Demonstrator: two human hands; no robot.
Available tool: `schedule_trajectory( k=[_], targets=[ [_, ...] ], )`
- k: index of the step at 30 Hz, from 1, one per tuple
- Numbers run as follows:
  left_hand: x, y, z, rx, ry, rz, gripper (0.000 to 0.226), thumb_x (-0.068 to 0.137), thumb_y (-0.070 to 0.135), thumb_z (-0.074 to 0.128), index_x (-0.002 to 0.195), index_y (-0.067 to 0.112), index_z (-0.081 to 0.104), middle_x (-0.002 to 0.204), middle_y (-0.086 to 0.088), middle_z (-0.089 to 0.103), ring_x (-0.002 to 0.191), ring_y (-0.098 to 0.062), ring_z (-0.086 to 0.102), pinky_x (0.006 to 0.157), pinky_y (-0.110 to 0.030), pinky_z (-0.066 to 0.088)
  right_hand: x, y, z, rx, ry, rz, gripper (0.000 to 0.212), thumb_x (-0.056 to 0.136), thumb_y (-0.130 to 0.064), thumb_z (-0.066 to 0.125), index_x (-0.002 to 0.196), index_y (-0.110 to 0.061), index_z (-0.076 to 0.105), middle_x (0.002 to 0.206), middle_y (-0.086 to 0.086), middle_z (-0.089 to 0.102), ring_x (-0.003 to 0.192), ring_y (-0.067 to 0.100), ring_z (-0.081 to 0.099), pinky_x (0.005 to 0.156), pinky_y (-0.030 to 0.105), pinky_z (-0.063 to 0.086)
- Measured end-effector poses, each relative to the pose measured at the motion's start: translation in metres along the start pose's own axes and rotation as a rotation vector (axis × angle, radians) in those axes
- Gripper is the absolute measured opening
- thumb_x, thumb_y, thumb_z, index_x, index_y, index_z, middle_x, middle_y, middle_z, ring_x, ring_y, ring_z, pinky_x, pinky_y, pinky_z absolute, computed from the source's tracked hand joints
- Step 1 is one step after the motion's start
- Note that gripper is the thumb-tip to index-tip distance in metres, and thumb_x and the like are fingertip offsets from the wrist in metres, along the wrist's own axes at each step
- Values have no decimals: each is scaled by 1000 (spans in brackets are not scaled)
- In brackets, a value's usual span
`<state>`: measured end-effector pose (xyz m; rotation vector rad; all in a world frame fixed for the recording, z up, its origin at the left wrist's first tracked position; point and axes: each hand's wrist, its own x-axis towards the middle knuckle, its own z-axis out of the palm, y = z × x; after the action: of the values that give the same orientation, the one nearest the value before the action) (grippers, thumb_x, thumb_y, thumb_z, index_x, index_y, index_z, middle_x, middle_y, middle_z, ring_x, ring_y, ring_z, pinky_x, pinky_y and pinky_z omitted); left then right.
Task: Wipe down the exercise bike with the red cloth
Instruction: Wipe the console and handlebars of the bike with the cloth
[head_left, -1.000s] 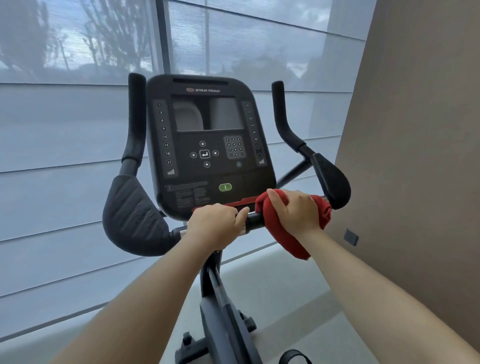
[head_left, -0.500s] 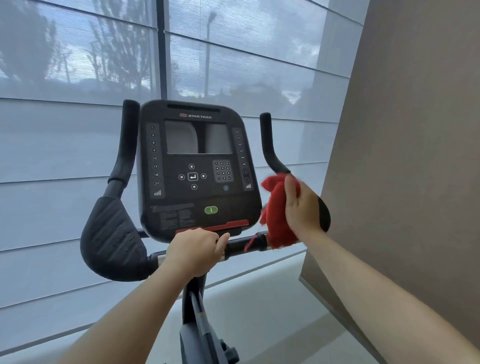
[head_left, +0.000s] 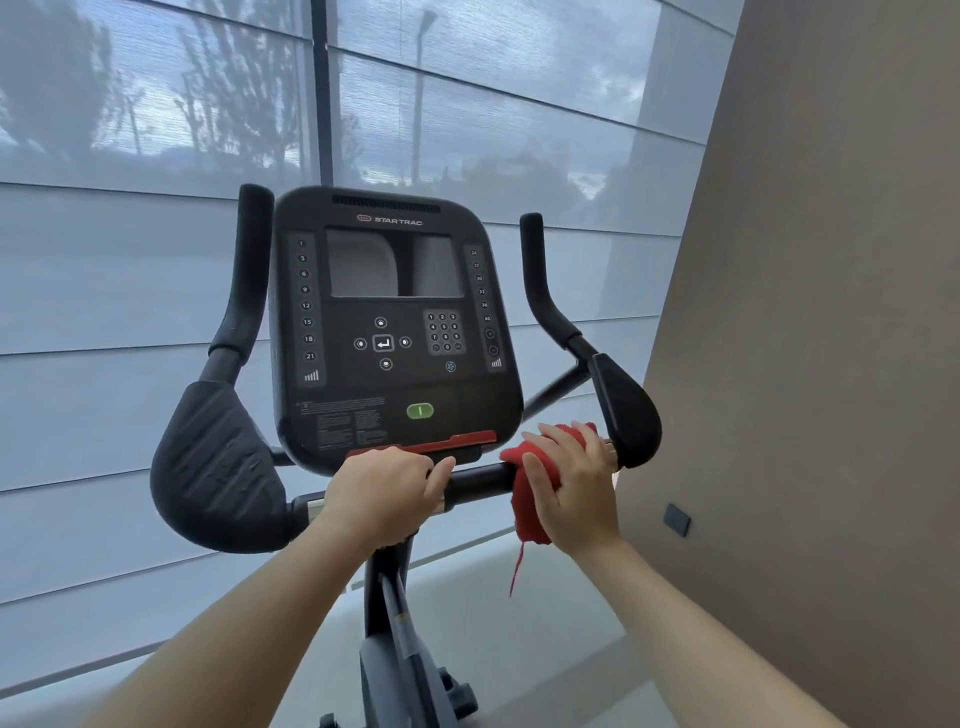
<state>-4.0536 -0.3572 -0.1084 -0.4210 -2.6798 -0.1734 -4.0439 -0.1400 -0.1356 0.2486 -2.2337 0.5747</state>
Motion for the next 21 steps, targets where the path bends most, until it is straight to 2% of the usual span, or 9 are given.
schedule_trajectory(
  k=[2,6,10,12,13,15,16,18,21],
  targets=[
    [0,0,1,5,9,8,57,96,53,19,59,20,46,60,6,52,53,-11,45,46,-26,24,1,11,-3,-18,3,-32,52,93,-49,32,112,-15,67,115,4,66,117,31,51,105,45,32],
    [0,0,2,-9,16,18,57,96,53,20,58,20,46,59,6,53,55,-13,49,46,-26,26,4,12,-4,-6,80,65,48,92,-47,37,107,-12,67,109,5,68,112,32,54,104,47,33],
    [0,-1,2,-15,18,20,57,96,53,20,57,20,46,59,5,54,56,-13,51,47,-27,27,7,10,-5,-159,-54,-15,55,91,-57,30,112,-20,66,121,3,62,121,30,48,109,56,16],
    [0,-1,2,-20,20,21,56,96,53,21,57,20,46,59,5,54,56,-14,51,47,-27,28,12,13,-10,-237,-55,37,55,90,-57,32,110,-20,68,132,6,55,130,33,39,109,55,5],
    [-1,0,2,-22,21,19,56,96,53,21,58,20,46,60,5,54,57,-15,52,48,-28,30,14,10,-9,-237,-47,75,54,89,-57,34,109,-20,69,133,7,54,130,34,37,110,55,5],
    [-1,0,2,-24,22,15,55,96,53,22,58,20,45,61,4,55,59,-17,53,49,-28,31,12,-7,-3,-150,-41,110,55,88,-59,34,106,-20,68,122,5,62,121,33,46,108,56,20],
    [-1,0,2,-23,24,16,55,96,53,22,58,20,45,61,4,55,59,-16,53,49,-27,31,8,-16,2,-99,-28,85,54,88,-59,35,104,-20,67,112,3,66,113,31,51,104,55,30],
    [-1,0,1,-20,27,16,55,95,53,21,58,20,45,61,4,55,58,-15,52,49,-27,31,-1,-23,11,-65,6,-31,49,89,-58,38,101,-19,65,102,0,68,103,27,56,97,51,40],
    [-3,1,1,-11,41,29,56,96,53,20,57,21,44,59,5,53,55,-13,50,47,-26,28,-3,-12,13,-81,20,-15,55,88,-57,38,109,-12,63,117,8,63,109,30,54,96,44,40]
  ],
)
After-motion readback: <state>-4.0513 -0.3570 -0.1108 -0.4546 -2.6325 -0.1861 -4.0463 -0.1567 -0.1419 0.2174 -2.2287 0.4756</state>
